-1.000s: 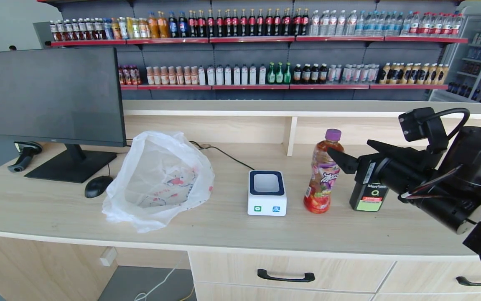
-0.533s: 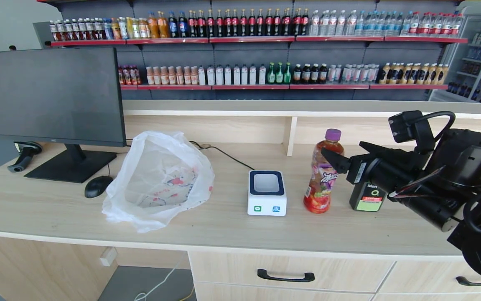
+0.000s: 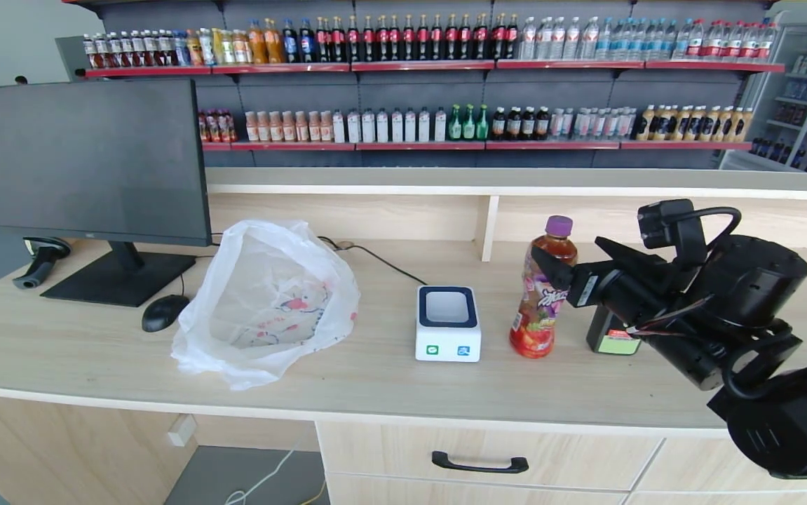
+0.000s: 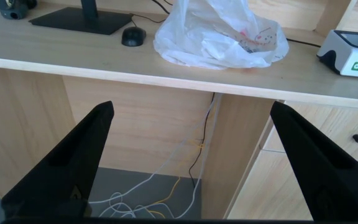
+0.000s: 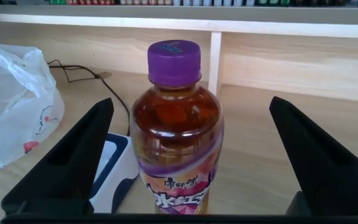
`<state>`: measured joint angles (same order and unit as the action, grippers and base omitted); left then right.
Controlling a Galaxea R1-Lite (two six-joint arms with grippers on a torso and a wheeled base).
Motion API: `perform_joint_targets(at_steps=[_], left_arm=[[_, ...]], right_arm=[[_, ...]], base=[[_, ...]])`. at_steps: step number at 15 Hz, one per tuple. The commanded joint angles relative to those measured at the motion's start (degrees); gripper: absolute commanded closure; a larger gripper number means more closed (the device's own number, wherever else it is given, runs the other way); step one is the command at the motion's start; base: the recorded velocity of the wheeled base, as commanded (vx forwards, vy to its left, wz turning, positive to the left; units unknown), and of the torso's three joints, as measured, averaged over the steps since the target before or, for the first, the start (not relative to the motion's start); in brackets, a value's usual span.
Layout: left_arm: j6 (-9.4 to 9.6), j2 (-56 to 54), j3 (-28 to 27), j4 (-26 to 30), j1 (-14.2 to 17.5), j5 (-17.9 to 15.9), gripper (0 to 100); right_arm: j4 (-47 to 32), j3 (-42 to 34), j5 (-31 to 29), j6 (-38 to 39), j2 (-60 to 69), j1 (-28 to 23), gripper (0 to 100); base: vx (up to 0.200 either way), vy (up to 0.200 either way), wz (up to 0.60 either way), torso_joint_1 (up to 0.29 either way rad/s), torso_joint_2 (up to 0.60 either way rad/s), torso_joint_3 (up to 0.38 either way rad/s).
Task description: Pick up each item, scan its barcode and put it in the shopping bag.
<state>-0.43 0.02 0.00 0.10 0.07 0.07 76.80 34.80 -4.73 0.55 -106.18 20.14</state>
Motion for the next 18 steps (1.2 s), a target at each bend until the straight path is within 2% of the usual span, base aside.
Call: perform_joint_targets(at_steps=[1, 18], left_arm=[[-0.01, 0.1, 0.0, 0.0, 0.0, 0.0, 0], [-0.01, 0.0, 0.0, 0.0, 0.0, 0.0, 0]], right_arm=[[0.0, -0.1, 0.0, 0.1, -0.8, 0.1, 0], [1.3, -0.3, -0.1, 3.1, -8.1, 1.9, 0]], base=[[0.0, 0.0, 0.0, 0.0, 0.0, 0.0], [0.0, 0.0, 0.0, 0.0, 0.0, 0.0]])
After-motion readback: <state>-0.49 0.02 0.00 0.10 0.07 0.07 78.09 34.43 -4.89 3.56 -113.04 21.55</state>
